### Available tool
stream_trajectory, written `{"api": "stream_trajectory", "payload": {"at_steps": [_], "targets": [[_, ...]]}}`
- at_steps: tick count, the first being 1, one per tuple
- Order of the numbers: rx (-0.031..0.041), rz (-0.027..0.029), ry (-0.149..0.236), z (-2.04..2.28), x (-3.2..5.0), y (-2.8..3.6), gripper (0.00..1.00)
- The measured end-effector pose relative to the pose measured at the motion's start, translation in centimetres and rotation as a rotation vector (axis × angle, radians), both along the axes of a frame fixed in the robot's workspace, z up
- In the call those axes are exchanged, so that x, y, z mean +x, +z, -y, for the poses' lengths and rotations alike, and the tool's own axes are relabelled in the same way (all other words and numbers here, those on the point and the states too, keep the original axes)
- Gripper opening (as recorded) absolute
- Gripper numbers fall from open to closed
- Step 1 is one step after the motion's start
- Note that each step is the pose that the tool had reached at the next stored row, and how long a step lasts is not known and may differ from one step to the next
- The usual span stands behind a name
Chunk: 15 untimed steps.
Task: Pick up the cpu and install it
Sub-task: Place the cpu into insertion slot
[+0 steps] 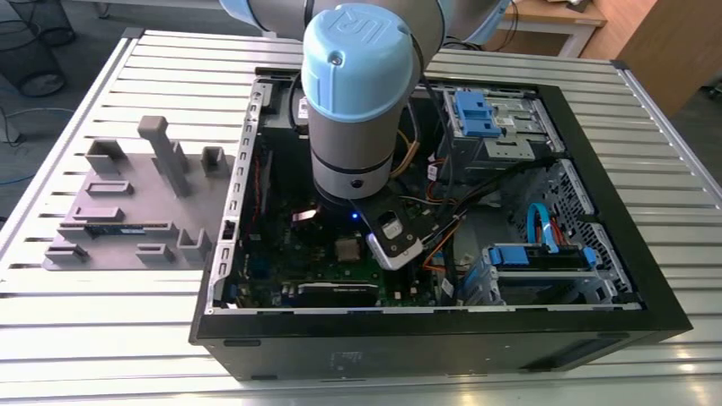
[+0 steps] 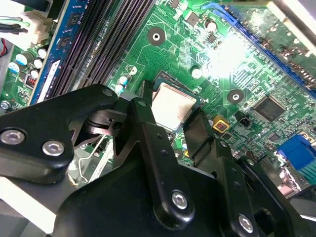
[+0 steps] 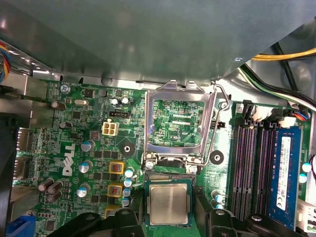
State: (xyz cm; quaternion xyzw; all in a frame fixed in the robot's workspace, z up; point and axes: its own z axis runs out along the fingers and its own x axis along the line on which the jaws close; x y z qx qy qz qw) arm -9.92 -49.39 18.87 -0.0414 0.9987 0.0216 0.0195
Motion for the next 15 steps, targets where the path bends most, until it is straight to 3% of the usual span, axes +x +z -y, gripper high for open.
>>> {"api": "stream_trajectory", "payload": {"at_steps": [4, 5, 15], "targets": [[-0.0005, -0.0002, 0.0, 0.0, -0.01, 0.0, 0.51], [-0.0006, -0.0001, 0.0, 0.0, -0.01, 0.0, 0.47], [0.0006, 0.0009, 0.0, -0.02, 0.01, 0.11, 0.47]]}}
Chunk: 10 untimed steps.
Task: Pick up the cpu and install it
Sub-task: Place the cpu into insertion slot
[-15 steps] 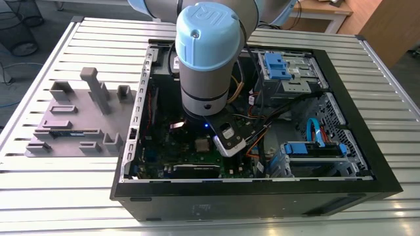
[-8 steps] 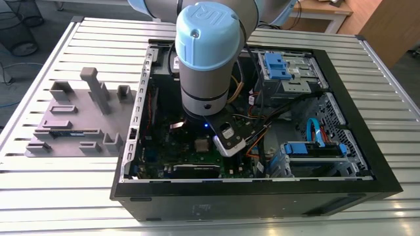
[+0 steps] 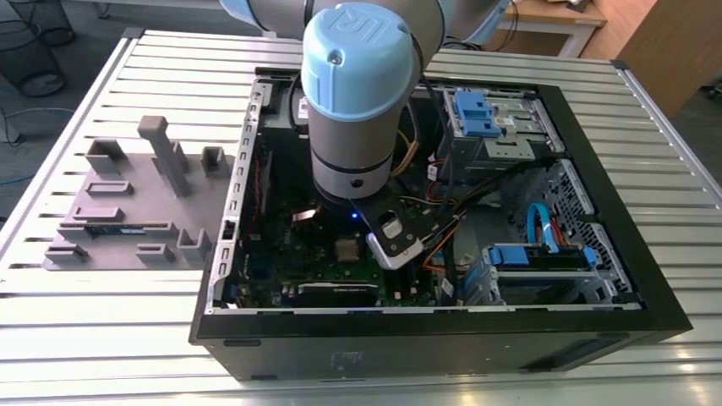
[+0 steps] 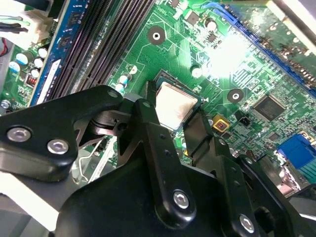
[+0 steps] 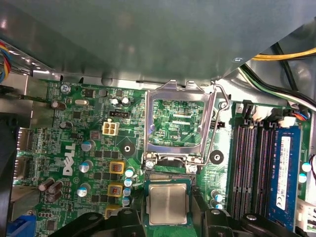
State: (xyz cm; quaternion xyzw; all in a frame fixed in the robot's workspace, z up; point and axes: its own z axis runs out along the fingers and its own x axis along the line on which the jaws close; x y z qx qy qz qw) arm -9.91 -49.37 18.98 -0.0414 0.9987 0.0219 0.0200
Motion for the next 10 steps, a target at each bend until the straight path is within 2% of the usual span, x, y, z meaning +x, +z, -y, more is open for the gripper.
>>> {"api": "stream_trajectory", "payload": {"at_steps": [3, 6, 10], "targets": [[-0.0012, -0.0008, 0.0, 0.02, -0.01, 0.57, 0.47], [-0.001, -0.0008, -0.002, 0.01, -0.01, 0.64, 0.47], [-0.0015, -0.001, -0.031, 0.02, -0.01, 0.63, 0.47]]}}
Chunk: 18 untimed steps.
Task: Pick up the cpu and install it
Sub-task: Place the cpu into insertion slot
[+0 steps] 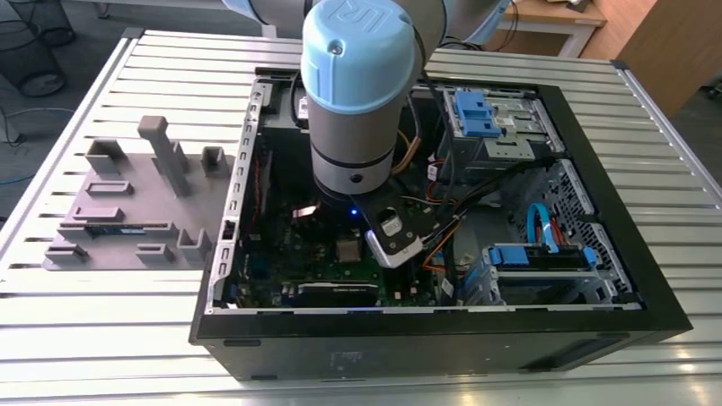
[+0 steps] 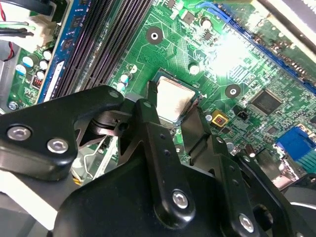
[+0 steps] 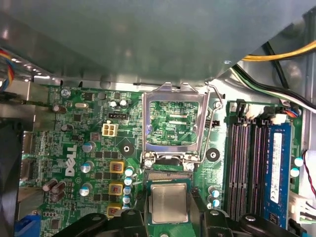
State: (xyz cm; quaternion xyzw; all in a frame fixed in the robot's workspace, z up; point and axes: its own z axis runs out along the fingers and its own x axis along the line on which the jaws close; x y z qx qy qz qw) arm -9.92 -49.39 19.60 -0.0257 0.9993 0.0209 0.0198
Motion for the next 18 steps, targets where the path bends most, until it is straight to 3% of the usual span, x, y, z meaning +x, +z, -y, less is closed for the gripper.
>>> {"api": "stream_trajectory", "payload": {"at_steps": [11, 13, 14, 18], "targets": [[0.0002, 0.0001, 0.0, -0.01, 0.0, -0.01, 0.47], [0.0002, 0.0002, 0.0, -0.01, 0.0, -0.01, 0.48], [0.0001, 0.0001, 0.0, -0.01, 0.0, -0.01, 0.55], [0.0002, 0.0001, 0.0, -0.01, 0.07, -0.37, 0.55]]}}
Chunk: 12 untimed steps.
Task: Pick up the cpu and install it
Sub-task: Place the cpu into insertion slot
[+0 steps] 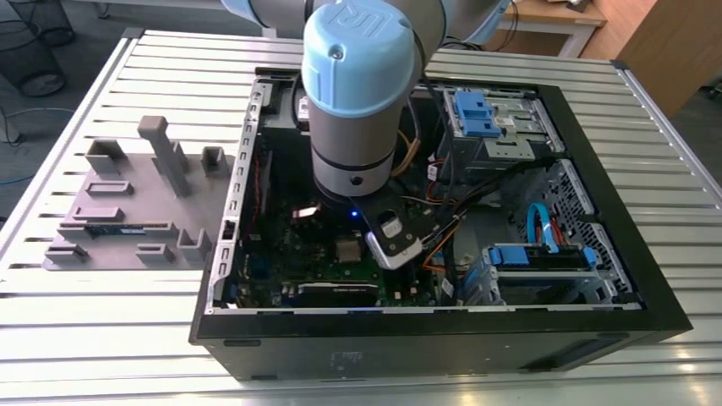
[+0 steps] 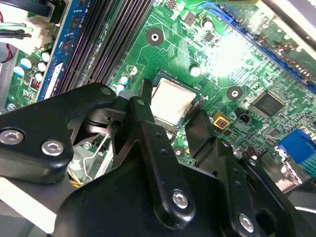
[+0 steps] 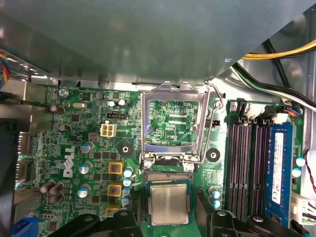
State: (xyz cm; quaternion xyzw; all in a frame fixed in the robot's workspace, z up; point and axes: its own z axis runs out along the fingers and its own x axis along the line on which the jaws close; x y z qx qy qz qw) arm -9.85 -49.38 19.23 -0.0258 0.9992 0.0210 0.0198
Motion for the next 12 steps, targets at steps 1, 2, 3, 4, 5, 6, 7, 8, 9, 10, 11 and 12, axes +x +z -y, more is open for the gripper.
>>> {"api": "stream_trajectory", "payload": {"at_steps": [1, 2, 3, 4, 5, 6, 7, 8, 9, 10, 11, 12], "targets": [[0.0, 0.0, 0.0, 0.0, 0.02, -0.07, 0.55], [-0.0002, 0.0001, 0.0, 0.0, 0.04, -0.15, 0.55], [-0.0006, 0.0, 0.0, 0.0, 0.05, -0.23, 0.55], [-0.0009, 0.0, 0.0, 0.0, 0.05, -0.31, 0.55], [-0.0011, -0.0001, 0.0, 0.01, 0.06, -0.32, 0.55], [-0.0011, 0.0, 0.0, 0.01, 0.06, -0.32, 0.55], [-0.0012, -0.0001, 0.0, 0.01, 0.06, -0.32, 0.55], [-0.0012, -0.0001, 0.0, 0.0, 0.06, -0.32, 0.55], [-0.0011, 0.0, 0.0, 0.0, 0.06, -0.33, 0.55], [-0.001, 0.0, 0.0, 0.0, 0.06, -0.33, 0.55], [-0.001, 0.0, 0.0, 0.0, 0.06, -0.33, 0.55], [-0.0012, -0.0003, 0.0, 0.01, 0.05, -0.33, 0.55]]}}
